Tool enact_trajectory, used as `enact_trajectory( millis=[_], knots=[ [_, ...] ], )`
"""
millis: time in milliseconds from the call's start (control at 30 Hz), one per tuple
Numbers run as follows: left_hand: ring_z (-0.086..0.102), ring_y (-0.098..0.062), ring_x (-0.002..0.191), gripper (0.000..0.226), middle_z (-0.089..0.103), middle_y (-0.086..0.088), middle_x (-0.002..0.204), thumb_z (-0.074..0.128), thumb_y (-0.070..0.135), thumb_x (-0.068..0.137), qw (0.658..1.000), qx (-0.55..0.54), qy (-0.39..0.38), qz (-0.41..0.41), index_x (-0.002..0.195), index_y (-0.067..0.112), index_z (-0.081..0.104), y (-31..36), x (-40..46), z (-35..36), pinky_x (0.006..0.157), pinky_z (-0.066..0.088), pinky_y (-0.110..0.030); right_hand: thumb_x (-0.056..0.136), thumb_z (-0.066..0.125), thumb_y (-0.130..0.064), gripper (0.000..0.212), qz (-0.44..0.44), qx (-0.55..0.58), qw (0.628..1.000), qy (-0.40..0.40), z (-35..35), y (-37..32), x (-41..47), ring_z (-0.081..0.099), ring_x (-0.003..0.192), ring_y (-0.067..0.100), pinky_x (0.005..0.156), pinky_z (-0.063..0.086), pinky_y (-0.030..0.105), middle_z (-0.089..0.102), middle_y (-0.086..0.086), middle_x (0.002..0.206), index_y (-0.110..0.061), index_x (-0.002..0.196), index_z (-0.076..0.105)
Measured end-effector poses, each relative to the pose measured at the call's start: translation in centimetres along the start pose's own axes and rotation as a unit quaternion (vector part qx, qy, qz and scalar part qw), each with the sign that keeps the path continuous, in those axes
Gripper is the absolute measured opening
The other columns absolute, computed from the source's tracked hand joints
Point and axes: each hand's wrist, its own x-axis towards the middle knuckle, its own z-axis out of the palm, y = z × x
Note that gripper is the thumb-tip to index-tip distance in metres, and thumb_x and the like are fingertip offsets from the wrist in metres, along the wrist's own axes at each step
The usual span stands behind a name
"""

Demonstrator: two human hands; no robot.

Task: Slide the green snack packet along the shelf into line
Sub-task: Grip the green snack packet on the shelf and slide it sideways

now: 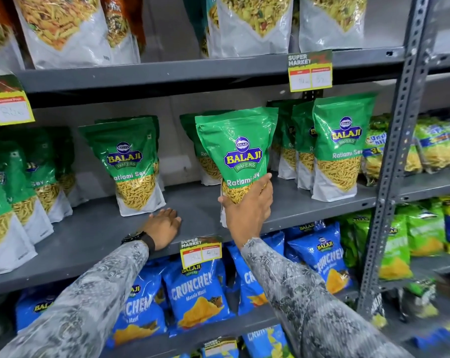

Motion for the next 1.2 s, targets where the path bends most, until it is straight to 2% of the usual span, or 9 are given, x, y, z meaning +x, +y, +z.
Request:
enact_trajectory(
  millis=[100, 233, 300, 433, 533, 633, 700, 1067, 1200],
  knots=[
    [0.029, -0.028, 0.149, 0.047, 0.041, -0.016, 0.154, 0.025, 0.034, 0.105, 1.000, 0.014, -0.005, 0.014, 0.134, 0.005, 0.048, 0.1, 0.0, 0.0, 0.122, 0.022, -0.051, 0.074, 0.088, -0.050, 0.133, -0.003, 0.003, 1.000, -0.007, -0.4, 0.1, -0.1, 0.024, 0.151, 0.038, 0.117, 0.031, 0.061, 0.023, 0.020, 0.164, -0.006, 0.162, -0.003],
    [0.030, -0.029, 0.148, 0.045, 0.043, -0.018, 0.152, 0.024, 0.035, 0.104, 1.000, 0.017, -0.002, 0.017, 0.128, 0.006, 0.050, -0.2, 0.1, 0.2, 0.120, 0.026, -0.051, 0.074, 0.088, -0.049, 0.133, -0.006, 0.011, 1.000, -0.004, -0.7, 0.2, -0.3, 0.024, 0.151, 0.036, 0.118, 0.031, 0.061, 0.022, 0.017, 0.164, -0.009, 0.162, -0.004],
    [0.028, -0.029, 0.150, 0.048, 0.039, -0.017, 0.156, 0.024, 0.035, 0.105, 1.000, 0.023, 0.001, 0.020, 0.135, 0.006, 0.047, -0.1, 0.0, 0.1, 0.121, 0.024, -0.050, 0.074, 0.087, -0.051, 0.135, -0.011, 0.014, 1.000, -0.013, -0.9, 0.3, -0.2, 0.020, 0.153, 0.036, 0.120, 0.028, 0.062, 0.018, 0.017, 0.166, -0.010, 0.162, -0.006],
    [0.024, -0.027, 0.152, 0.051, 0.035, -0.015, 0.159, 0.024, 0.035, 0.105, 0.999, 0.037, 0.003, 0.030, 0.143, 0.005, 0.042, -0.1, -0.1, 0.2, 0.123, 0.020, -0.048, 0.074, 0.082, -0.061, 0.139, -0.023, 0.019, 0.999, -0.037, -1.6, 0.7, -0.2, 0.002, 0.159, 0.030, 0.123, 0.008, 0.063, -0.002, 0.014, 0.172, -0.016, 0.162, -0.015],
    [0.026, -0.027, 0.151, 0.051, 0.036, -0.015, 0.158, 0.024, 0.034, 0.105, 0.998, 0.047, 0.006, 0.029, 0.142, 0.004, 0.043, -0.1, 0.0, 0.2, 0.123, 0.021, -0.046, 0.081, 0.079, -0.052, 0.129, -0.039, 0.029, 0.997, -0.059, -1.7, 1.4, -0.4, -0.003, 0.160, 0.030, 0.123, 0.002, 0.064, -0.008, 0.013, 0.173, -0.020, 0.162, -0.016],
    [0.030, -0.028, 0.149, 0.049, 0.039, -0.017, 0.156, 0.025, 0.032, 0.105, 0.998, 0.055, 0.010, 0.030, 0.139, 0.003, 0.045, 0.1, -0.1, 0.2, 0.121, 0.024, -0.045, 0.088, 0.078, -0.038, 0.118, -0.053, 0.034, 0.996, -0.069, -1.4, 1.9, -0.6, 0.000, 0.160, 0.033, 0.125, 0.008, 0.063, -0.004, 0.015, 0.173, -0.018, 0.163, -0.011],
    [0.030, -0.028, 0.148, 0.049, 0.039, -0.017, 0.155, 0.024, 0.032, 0.105, 0.998, 0.059, 0.012, 0.032, 0.139, 0.003, 0.045, 0.2, -0.1, 0.2, 0.121, 0.024, -0.045, 0.089, 0.078, -0.034, 0.116, -0.060, 0.030, 0.996, -0.064, -1.2, 2.0, -0.7, 0.003, 0.159, 0.034, 0.126, 0.010, 0.060, -0.001, 0.017, 0.172, -0.016, 0.163, -0.009],
    [0.032, -0.029, 0.147, 0.048, 0.040, -0.017, 0.155, 0.023, 0.033, 0.104, 0.997, 0.062, 0.010, 0.041, 0.135, 0.005, 0.048, 0.0, -0.1, 0.1, 0.121, 0.024, -0.045, 0.088, 0.080, -0.032, 0.117, -0.051, 0.016, 0.996, -0.065, 0.1, 1.6, 0.2, 0.007, 0.158, 0.038, 0.126, 0.016, 0.058, 0.002, 0.020, 0.171, -0.014, 0.164, -0.008],
    [0.028, -0.029, 0.149, 0.049, 0.035, -0.018, 0.158, 0.023, 0.032, 0.105, 0.998, 0.052, 0.005, 0.033, 0.139, 0.004, 0.045, 0.1, -0.2, 0.1, 0.122, 0.021, -0.048, 0.087, 0.081, -0.032, 0.117, -0.052, 0.014, 0.997, -0.061, 0.2, 1.7, 0.1, 0.009, 0.158, 0.038, 0.127, 0.017, 0.056, 0.003, 0.020, 0.171, -0.014, 0.164, -0.006]
  ],
)
